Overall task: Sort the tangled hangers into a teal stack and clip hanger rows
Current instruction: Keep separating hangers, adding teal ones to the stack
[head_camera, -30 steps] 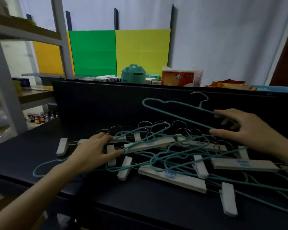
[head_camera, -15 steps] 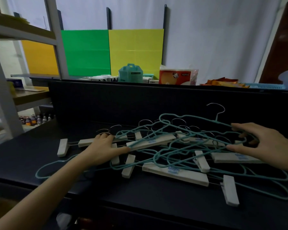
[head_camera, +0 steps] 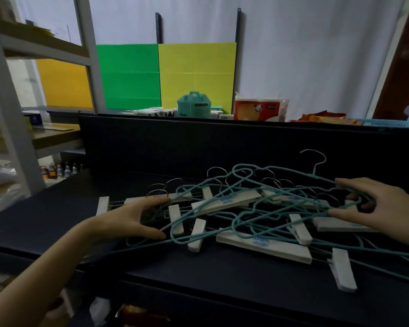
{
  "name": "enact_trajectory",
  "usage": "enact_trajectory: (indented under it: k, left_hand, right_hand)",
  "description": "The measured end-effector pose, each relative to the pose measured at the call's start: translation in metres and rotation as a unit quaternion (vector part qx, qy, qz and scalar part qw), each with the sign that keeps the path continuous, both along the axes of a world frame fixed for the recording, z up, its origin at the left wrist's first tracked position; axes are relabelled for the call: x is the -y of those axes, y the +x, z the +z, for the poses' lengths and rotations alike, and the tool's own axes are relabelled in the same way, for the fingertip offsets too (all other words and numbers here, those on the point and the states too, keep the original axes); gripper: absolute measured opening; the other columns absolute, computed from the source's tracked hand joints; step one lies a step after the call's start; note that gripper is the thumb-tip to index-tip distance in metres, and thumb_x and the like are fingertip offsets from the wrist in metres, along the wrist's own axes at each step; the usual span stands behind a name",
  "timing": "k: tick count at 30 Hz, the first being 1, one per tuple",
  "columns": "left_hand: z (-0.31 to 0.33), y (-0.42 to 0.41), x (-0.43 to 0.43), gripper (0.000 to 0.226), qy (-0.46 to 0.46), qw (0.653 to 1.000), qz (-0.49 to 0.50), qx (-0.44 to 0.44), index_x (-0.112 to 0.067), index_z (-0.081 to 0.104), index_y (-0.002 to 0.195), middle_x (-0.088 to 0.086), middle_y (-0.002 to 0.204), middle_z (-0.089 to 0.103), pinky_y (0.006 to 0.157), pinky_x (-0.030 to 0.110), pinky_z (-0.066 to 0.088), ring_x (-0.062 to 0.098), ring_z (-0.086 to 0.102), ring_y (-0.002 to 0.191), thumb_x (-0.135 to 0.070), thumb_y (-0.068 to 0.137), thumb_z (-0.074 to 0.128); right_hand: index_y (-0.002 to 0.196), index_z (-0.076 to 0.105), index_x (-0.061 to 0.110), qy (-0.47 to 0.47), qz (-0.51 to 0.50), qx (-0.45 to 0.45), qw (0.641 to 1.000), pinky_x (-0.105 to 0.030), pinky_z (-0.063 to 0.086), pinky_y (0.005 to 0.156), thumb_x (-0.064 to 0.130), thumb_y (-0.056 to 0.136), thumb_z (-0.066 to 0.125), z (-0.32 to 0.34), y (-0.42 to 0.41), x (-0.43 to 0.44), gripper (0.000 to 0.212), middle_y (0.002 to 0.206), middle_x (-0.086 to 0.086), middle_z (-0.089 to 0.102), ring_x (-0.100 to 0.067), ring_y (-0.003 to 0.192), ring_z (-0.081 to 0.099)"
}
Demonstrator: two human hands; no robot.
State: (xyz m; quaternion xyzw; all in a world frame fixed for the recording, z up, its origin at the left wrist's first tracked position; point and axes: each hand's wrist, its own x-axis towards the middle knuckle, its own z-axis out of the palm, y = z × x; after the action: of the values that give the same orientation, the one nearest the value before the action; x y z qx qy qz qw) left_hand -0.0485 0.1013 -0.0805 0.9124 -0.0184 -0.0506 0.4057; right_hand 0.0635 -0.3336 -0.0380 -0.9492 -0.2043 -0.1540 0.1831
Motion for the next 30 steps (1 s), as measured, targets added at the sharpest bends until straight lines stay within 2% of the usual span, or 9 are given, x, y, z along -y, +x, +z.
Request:
enact_trajectory:
  k: [5, 8, 11, 15, 18, 21, 23, 27, 30]
  left_hand:
    - [-0.004, 0.002, 0.002, 0.076, 0.03, 0.997, 0.026, 0.06, -0.039, 0.033, 0.134, -0.021, 0.121, 0.044, 0.093, 0.019, 0.043, -0.001, 0.048, 0.11, -0.021, 0.073, 0.074]
    - [0.005, 0.002, 0.003, 0.077, 0.016, 0.992, 0.048, 0.114, -0.038, 0.039, 0.13, -0.015, 0.122, 0.048, 0.093, 0.026, 0.045, 0.005, 0.051, 0.108, -0.033, 0.063, 0.075]
    - [0.017, 0.003, 0.004, 0.084, 0.017, 0.986, 0.04, 0.164, -0.036, 0.04, 0.127, -0.019, 0.122, 0.049, 0.087, 0.019, 0.044, -0.004, 0.051, 0.107, -0.046, 0.05, 0.07]
    - [0.03, 0.005, 0.012, 0.076, -0.007, 0.98, 0.016, 0.198, -0.037, 0.044, 0.127, -0.024, 0.115, 0.052, 0.077, 0.016, 0.044, -0.011, 0.053, 0.095, -0.033, 0.059, 0.076]
    - [0.042, 0.009, 0.024, 0.07, 0.008, 0.976, -0.018, 0.217, -0.037, 0.045, 0.127, -0.013, 0.106, 0.055, 0.072, 0.011, 0.046, -0.006, 0.055, 0.087, -0.03, 0.065, 0.076]
    - [0.047, 0.018, 0.046, 0.069, 0.037, 0.972, -0.052, 0.227, -0.042, 0.045, 0.125, -0.016, 0.098, 0.058, 0.073, 0.012, 0.046, 0.002, 0.056, 0.084, -0.036, 0.064, 0.077]
    - [0.048, 0.025, 0.067, 0.069, 0.035, 0.969, -0.077, 0.231, -0.042, 0.044, 0.126, -0.026, 0.094, 0.057, 0.074, 0.012, 0.045, 0.0, 0.056, 0.085, -0.036, 0.066, 0.077]
    - [0.053, 0.046, 0.12, 0.074, 0.034, 0.959, -0.14, 0.242, -0.044, 0.041, 0.129, -0.028, 0.101, 0.055, 0.079, 0.015, 0.045, -0.001, 0.056, 0.093, -0.055, 0.063, 0.07]
    - [0.053, 0.063, 0.171, 0.074, 0.029, 0.955, -0.166, 0.243, -0.044, 0.041, 0.13, -0.018, 0.095, 0.055, 0.078, 0.027, 0.046, 0.009, 0.056, 0.089, -0.055, 0.063, 0.068]
  right_hand:
    - [0.133, 0.044, 0.032, -0.01, 0.002, 0.006, 1.0, -0.044, 0.051, 0.087, 0.103, 0.037, 0.028, 0.0, -0.001, -0.005, 0.12, 0.114, 0.021, 0.045, -0.008, 0.097, 0.05]
    - [0.132, 0.045, 0.033, -0.008, 0.003, 0.008, 1.0, -0.041, 0.052, 0.084, 0.102, 0.037, 0.029, 0.001, -0.004, -0.007, 0.119, 0.113, 0.02, 0.047, -0.009, 0.097, 0.052]
    - [0.131, 0.046, 0.034, -0.002, 0.004, 0.012, 1.0, -0.039, 0.051, 0.083, 0.101, 0.036, 0.032, 0.002, -0.009, -0.008, 0.117, 0.113, 0.02, 0.048, -0.009, 0.098, 0.053]
    - [0.129, 0.048, 0.032, 0.032, 0.016, 0.011, 0.999, -0.038, 0.05, 0.085, 0.095, 0.044, 0.044, 0.007, -0.018, -0.002, 0.106, 0.111, 0.023, 0.05, -0.008, 0.101, 0.053]
    - [0.128, 0.049, 0.032, 0.079, 0.023, 0.013, 0.997, -0.028, 0.046, 0.079, 0.093, 0.042, 0.05, 0.013, -0.027, 0.011, 0.105, 0.11, 0.035, 0.044, 0.0, 0.098, 0.053]
    - [0.128, 0.047, 0.034, 0.121, 0.019, 0.032, 0.992, -0.017, 0.045, 0.064, 0.097, 0.036, 0.045, 0.017, -0.036, 0.032, 0.111, 0.112, 0.038, 0.043, 0.011, 0.099, 0.051]
    - [0.125, 0.047, 0.037, 0.15, 0.012, 0.04, 0.988, -0.014, 0.046, 0.066, 0.095, 0.036, 0.047, 0.019, -0.043, 0.051, 0.106, 0.114, 0.037, 0.045, 0.019, 0.1, 0.048]
    - [0.126, 0.049, 0.035, 0.161, -0.014, 0.059, 0.985, -0.008, 0.043, 0.07, 0.094, 0.039, 0.049, 0.024, -0.062, 0.099, 0.105, 0.117, 0.034, 0.048, 0.018, 0.101, 0.048]
    - [0.124, 0.05, 0.036, 0.167, -0.048, 0.063, 0.983, -0.004, 0.042, 0.067, 0.093, 0.037, 0.05, 0.025, -0.082, 0.142, 0.103, 0.116, 0.032, 0.049, 0.018, 0.098, 0.049]
